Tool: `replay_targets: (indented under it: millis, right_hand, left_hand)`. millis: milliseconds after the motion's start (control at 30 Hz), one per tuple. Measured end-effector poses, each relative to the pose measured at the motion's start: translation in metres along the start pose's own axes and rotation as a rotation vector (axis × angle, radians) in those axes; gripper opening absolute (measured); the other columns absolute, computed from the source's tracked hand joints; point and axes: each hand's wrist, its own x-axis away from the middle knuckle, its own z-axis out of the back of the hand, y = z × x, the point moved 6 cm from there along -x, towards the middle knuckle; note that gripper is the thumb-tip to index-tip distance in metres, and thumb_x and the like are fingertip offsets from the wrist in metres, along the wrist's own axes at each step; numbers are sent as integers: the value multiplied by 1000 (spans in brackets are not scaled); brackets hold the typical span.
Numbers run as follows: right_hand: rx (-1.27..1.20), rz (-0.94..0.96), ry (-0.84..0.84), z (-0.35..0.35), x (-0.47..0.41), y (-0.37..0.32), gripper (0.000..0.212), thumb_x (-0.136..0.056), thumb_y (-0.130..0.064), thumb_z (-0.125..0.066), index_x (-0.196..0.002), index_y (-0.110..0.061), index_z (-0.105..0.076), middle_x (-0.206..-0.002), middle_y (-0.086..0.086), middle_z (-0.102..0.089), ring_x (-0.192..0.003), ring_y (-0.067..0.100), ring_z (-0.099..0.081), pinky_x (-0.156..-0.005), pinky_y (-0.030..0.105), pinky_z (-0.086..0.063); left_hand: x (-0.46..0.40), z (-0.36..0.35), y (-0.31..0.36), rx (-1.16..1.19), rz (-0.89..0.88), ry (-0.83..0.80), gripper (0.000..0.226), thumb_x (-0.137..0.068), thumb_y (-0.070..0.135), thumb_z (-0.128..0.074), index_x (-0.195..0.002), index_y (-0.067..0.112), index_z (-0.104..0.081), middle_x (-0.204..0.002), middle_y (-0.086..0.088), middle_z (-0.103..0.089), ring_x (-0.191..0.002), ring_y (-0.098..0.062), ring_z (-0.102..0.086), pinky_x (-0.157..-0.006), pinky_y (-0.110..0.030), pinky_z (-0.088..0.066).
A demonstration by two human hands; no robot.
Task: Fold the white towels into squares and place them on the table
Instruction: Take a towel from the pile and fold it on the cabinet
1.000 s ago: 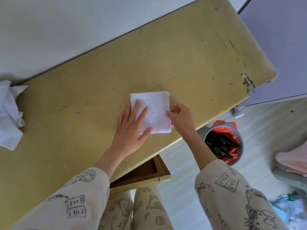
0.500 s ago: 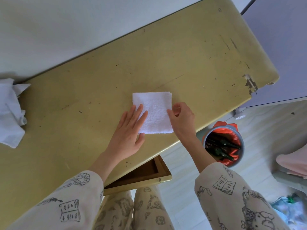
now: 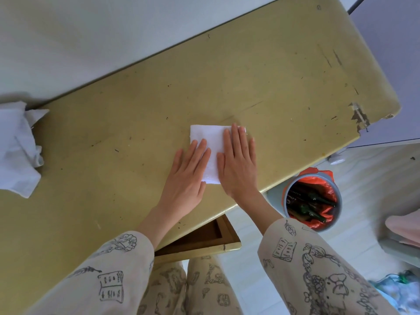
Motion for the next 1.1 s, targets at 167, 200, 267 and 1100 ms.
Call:
replay_targets:
  millis: [167,200,267,1100]
  right_hand:
    - [7,-2,-5,-1,0,0,56,-95,-32,-25,-143,-2,-29,-150,16,-32,-140,27,-27,-112,44,-15]
    - [7,-4,-1,-1,0,1,57,-95,-32,-25,-143,-2,-29,-150,15,-31,-140,27,-26,-112,44,-15]
    - [8,-5,3,-1,0,1,57,-95,-32,-25,-143,-2,-28,-150,15,-31,-140,26,-24,-112,44,-15]
    - [2,-11,-48,0,0,-1,59,-95,-35,-23,-143,-1,-25,-151,19,-27,-141,26,-12,-112,46,-14]
  left_hand:
    - [1,-3,-9,-51,1,-48,60,-83,11,-28,-143,2,-25,-153,-13,-21,-143,-23,-15,-115,-47,-18]
    - [2,-3,-11,-59,-7,-65,61,-84,13,-28,-144,2,-23,-153,-12,-20,-143,-22,-14,-115,-46,-16]
    - [1,-4,-15,-77,-27,-114,64,-82,18,-27,-144,3,-19,-154,-11,-17,-143,-20,-11,-115,-45,-11]
    - [-38,-8,-20,-146,90,-5,59,-95,37,-25,-145,5,-22,-152,-13,-22,-142,-24,-18,-115,-48,-17]
